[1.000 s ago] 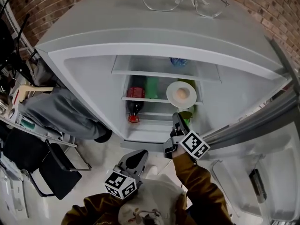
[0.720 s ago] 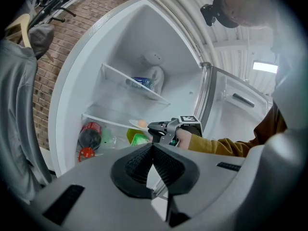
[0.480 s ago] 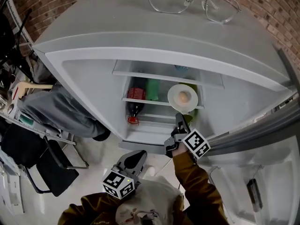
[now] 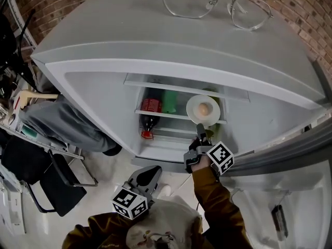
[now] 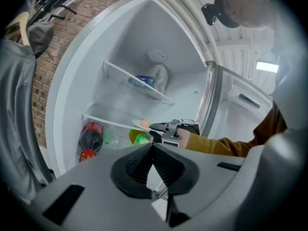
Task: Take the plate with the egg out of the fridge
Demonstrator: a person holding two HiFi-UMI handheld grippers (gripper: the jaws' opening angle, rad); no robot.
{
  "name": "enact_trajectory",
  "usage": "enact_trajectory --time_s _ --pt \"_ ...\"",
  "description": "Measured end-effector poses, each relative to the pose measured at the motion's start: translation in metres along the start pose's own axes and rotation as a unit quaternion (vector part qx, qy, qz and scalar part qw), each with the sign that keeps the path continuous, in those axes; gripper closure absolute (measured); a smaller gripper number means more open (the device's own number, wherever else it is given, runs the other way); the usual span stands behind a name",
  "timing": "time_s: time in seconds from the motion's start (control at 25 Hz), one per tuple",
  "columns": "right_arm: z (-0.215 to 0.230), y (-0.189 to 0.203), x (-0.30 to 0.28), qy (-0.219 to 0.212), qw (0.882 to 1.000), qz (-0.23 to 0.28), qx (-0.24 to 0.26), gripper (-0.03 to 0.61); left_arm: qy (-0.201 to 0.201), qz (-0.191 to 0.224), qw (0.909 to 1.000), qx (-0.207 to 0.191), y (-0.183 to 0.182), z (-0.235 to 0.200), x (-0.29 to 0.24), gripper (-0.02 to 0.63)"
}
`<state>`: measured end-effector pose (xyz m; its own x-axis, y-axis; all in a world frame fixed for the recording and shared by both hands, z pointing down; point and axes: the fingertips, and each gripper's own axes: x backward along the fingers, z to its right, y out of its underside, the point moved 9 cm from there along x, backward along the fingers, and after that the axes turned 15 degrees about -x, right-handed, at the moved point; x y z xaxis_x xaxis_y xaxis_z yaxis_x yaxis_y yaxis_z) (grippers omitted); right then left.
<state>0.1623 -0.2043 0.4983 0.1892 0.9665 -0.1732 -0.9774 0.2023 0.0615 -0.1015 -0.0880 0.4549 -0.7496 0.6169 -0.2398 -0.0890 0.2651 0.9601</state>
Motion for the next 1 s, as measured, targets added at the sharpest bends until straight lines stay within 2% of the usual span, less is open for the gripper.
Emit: enact_trajectory --time_s 0.56,1.0 --pt "0.0 -0.014 -0.008 -0.009 0.999 0.013 -0.052 0.499 -0.011 -0.003 0.9999 -0.001 -0.003 -0.006 -0.003 0.606" --pt "-0.001 -0.021 -0.015 0.01 0.996 0.016 -0.086 0.5 -0.015 -0.001 0.9999 0.001 -0.003 -0.007 -0.002 0.606"
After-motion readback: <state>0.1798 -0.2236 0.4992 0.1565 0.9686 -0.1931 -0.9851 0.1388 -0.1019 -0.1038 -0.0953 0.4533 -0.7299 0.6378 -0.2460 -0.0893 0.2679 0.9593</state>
